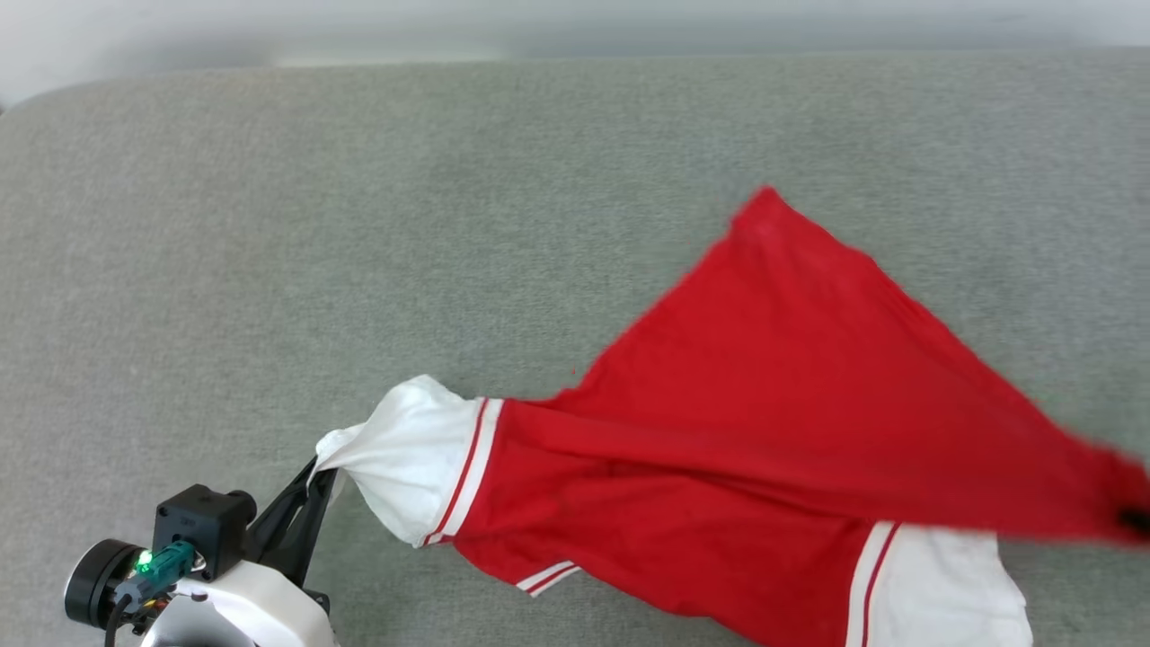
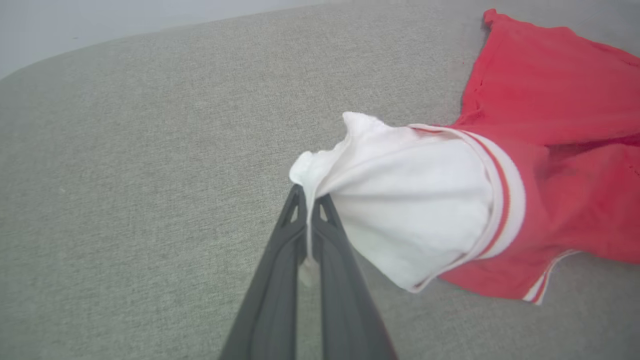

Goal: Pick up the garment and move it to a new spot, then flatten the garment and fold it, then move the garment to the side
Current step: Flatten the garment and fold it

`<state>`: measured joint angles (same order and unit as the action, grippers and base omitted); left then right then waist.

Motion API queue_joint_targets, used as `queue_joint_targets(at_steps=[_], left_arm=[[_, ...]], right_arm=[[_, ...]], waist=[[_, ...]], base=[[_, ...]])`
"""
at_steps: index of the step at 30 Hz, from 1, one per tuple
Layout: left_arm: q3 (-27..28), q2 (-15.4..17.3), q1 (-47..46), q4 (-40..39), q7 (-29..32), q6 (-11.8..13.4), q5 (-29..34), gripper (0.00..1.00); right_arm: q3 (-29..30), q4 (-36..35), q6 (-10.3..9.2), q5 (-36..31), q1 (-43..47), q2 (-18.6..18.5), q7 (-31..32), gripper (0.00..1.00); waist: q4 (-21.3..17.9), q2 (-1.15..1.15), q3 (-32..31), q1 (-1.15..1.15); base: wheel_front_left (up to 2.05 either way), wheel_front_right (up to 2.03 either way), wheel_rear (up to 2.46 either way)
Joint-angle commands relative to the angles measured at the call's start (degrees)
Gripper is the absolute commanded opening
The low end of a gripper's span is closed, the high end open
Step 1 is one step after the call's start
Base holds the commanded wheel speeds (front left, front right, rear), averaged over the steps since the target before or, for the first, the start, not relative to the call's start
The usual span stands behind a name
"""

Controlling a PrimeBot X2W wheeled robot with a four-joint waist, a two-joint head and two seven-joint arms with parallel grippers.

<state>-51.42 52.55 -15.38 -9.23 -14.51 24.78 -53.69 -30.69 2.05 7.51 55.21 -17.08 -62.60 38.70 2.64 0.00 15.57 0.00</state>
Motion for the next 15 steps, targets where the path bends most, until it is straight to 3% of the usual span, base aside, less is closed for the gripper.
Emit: queue_joint_targets(at_steps=[1,7,12,13,14,15], left_arm=[[0.19,0.27,0.68,-0.19,-0.22,0.33,-0.02,0.0],[0.06,0.39,0.65,-0.2,-0.15,0.11,0.08,0.0],[-0.09,0.3,0.38,-0.03,0.04,0.04,0.12,0.0],[-0.11,0.3,0.35,0.01,0.04,0.07,0.14,0.0],[-0.17,0.28,0.31,0.01,0.08,0.06,0.18,0.0],[-0.21,0.27,0.21,-0.03,0.14,0.04,0.28,0.0]], right_arm=[[0.68,0.43,-0.04,0.36,2.94,0.7,-1.01,0.0],[2.15,1.95,-0.04,-0.78,15.67,4.55,-2.92,0.0],[6.57,1.75,-0.04,-1.32,18.64,7.93,-3.43,0.0],[8.27,1.41,-0.05,-1.54,18.24,8.07,-3.59,0.46],[9.77,0.87,-0.05,-1.48,17.76,8.16,-3.48,1.0],[11.54,0.07,-0.04,-1.45,17.21,8.11,-3.44,1.0]], waist=[[-0.63,0.0,-0.53,0.0],[-0.85,0.0,-0.47,0.0],[-0.95,0.0,-0.4,0.0],[-0.98,0.0,-0.48,0.0],[-0.98,0.0,-0.57,0.0],[-0.93,0.0,-0.64,0.0]], base=[[0.0,0.0,0.0],[0.0,0.0,0.0],[0.0,0.0,0.0],[0.0,0.0,0.0],[0.0,0.0,0.0],[0.0,0.0,0.0]])
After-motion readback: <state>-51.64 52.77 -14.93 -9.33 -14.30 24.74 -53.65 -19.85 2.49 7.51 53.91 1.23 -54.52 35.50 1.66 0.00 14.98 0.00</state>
